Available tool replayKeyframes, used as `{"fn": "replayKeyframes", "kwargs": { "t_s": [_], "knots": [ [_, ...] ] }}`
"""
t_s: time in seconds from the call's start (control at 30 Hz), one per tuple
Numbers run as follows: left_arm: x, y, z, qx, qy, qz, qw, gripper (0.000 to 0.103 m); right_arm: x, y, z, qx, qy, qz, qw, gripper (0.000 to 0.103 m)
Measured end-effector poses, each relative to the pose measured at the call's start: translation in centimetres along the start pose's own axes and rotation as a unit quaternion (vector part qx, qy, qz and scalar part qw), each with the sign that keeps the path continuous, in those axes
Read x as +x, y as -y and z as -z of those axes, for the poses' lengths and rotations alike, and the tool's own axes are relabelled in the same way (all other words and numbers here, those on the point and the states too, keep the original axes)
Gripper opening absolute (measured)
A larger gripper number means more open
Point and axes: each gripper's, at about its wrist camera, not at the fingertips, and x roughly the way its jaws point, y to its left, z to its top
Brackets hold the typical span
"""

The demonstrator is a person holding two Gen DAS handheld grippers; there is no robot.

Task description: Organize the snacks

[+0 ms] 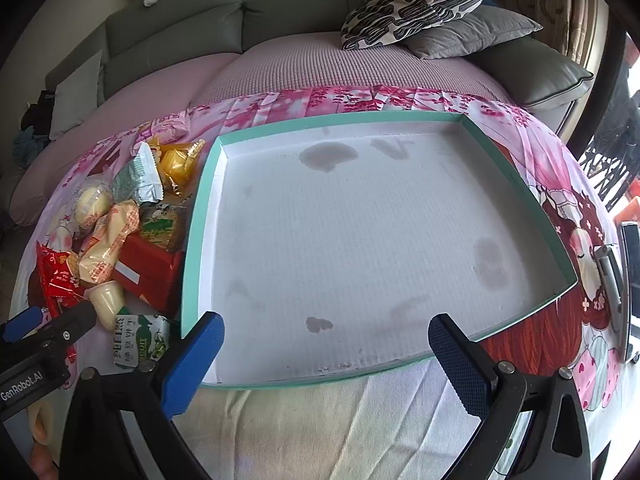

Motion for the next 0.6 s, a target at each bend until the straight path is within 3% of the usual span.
{"fn": "replayKeyframes", "kwargs": {
  "t_s": [0.6],
  "knots": [
    [0.11,0.02,0.09,-0.001,-0.001,0.007,1.0,0.103,-0.03,0.05,-0.01,0.0,0.0,0.0,1.0,0.103]
  ]
}}
